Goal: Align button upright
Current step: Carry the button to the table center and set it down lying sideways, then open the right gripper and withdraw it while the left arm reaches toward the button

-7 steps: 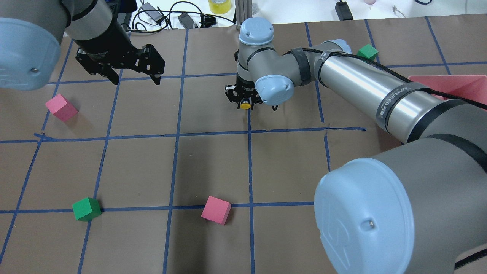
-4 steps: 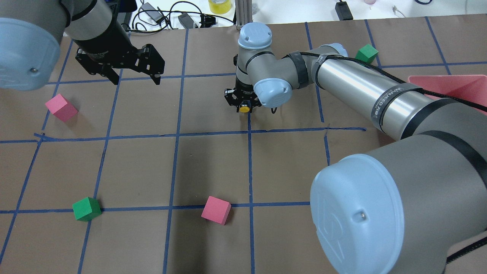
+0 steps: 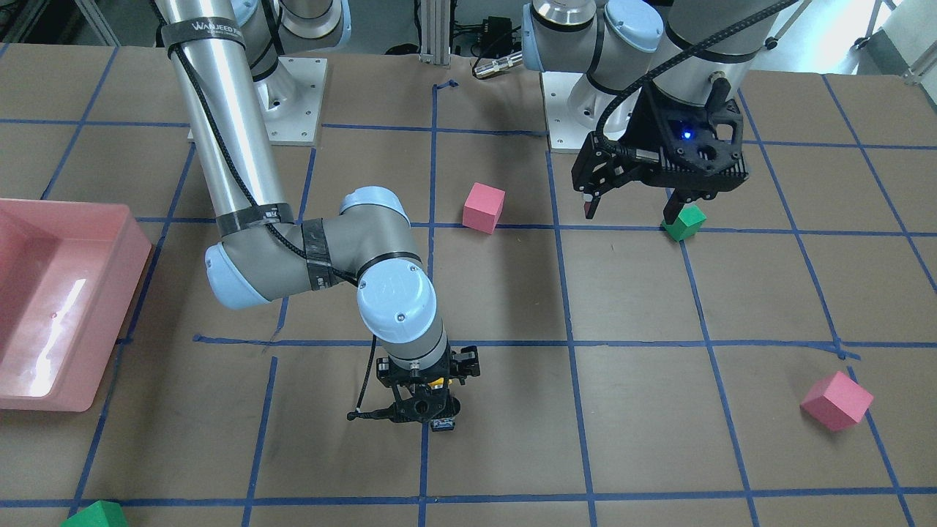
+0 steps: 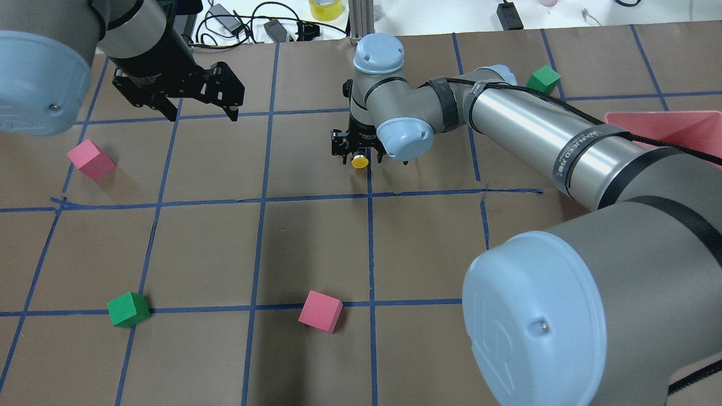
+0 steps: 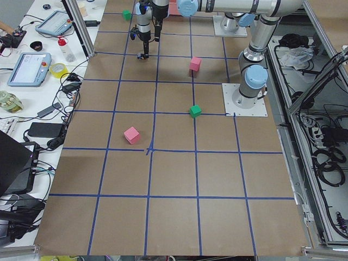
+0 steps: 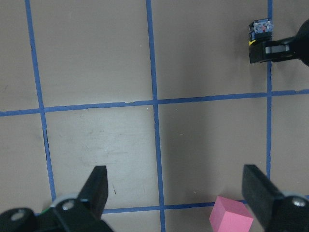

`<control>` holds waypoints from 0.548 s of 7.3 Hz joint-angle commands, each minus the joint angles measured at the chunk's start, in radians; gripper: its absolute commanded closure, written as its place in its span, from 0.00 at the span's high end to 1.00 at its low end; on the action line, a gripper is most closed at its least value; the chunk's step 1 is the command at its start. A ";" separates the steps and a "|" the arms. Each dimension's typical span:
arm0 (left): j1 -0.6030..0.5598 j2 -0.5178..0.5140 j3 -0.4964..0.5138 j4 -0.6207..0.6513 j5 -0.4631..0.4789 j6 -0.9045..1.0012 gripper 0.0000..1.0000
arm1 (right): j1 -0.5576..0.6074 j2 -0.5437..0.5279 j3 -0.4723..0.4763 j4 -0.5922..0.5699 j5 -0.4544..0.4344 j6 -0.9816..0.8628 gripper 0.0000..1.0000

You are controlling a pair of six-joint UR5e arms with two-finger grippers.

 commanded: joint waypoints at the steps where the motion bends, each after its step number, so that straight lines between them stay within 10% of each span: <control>1: 0.000 -0.001 -0.005 0.057 0.001 -0.012 1.00 | -0.009 -0.118 0.020 0.129 -0.025 -0.132 1.00; 4: -0.009 0.007 -0.075 0.126 -0.001 -0.056 1.00 | -0.189 -0.336 0.045 0.373 -0.050 -0.315 1.00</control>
